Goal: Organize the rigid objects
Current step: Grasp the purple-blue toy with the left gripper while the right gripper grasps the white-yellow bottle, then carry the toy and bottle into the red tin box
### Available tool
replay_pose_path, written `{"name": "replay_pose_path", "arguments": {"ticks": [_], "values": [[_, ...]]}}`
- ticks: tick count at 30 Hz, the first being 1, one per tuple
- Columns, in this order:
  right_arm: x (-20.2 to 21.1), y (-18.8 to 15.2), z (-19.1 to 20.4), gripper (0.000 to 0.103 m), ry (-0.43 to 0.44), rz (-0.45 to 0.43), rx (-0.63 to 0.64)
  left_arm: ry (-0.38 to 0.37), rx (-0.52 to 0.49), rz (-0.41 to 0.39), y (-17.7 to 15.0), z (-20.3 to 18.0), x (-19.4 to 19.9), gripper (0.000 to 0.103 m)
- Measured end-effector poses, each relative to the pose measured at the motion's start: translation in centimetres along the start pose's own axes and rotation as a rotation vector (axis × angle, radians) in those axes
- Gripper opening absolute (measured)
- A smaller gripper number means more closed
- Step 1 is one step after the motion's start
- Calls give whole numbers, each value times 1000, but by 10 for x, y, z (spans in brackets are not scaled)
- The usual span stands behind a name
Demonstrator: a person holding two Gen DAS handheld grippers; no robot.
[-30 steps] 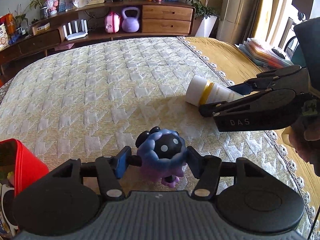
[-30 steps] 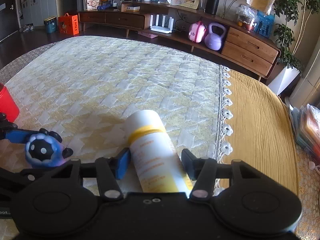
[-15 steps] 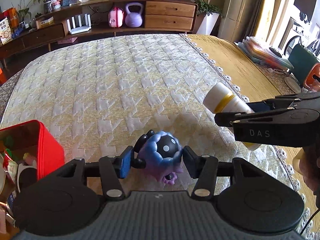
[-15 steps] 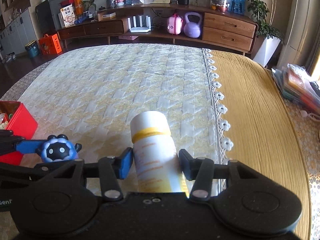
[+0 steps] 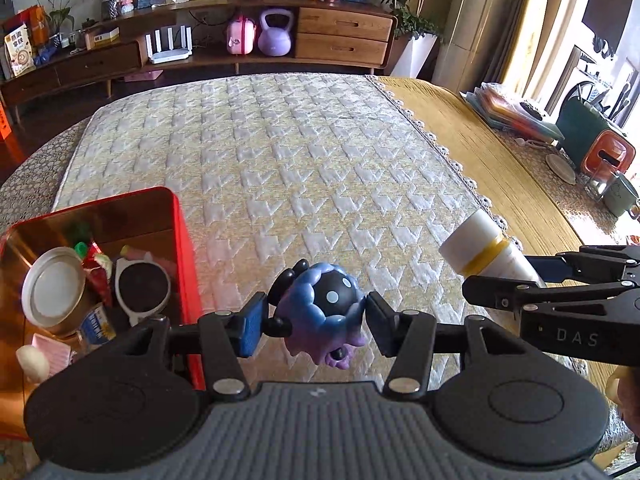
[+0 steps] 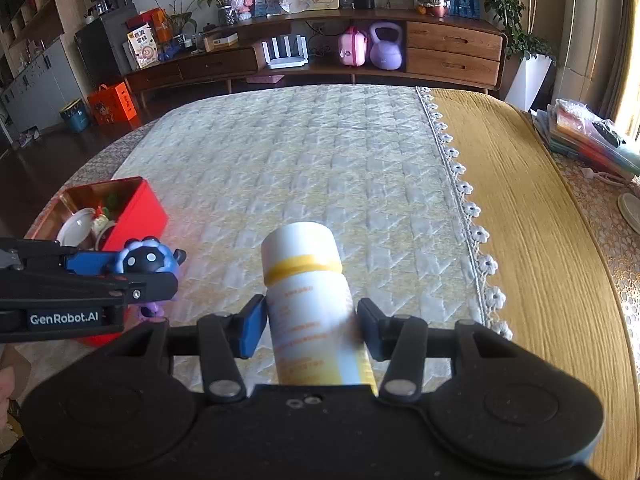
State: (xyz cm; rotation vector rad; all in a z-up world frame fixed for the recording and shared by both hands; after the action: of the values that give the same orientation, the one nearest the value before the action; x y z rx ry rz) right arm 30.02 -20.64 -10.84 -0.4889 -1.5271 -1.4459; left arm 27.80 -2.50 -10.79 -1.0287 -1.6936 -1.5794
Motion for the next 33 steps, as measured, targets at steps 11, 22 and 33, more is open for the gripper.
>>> {"name": "replay_pose_path", "arguments": {"ticks": [11, 22, 33], "values": [[32, 1, 68, 49, 54, -29, 43, -4, 47, -53, -27, 45, 63, 53], [28, 20, 129, 49, 87, -54, 105, 48, 136, -69, -48, 114, 87, 53], [-10, 59, 179, 49, 166, -54, 118, 98, 193, -50, -50, 162, 71, 53]]}}
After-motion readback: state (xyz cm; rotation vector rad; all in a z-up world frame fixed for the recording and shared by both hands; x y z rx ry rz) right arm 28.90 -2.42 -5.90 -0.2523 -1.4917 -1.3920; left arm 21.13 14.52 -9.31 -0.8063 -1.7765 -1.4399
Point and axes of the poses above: each gripper's, at about its wrist camera, not at the fingertips, and x roughly against the way its jaws point, z to its left, y to its top, the point moved 3 cm from there along -x, roughly the way its jaws point, and after that the axes turned 6 degrees about z, right-handed, at the moved point
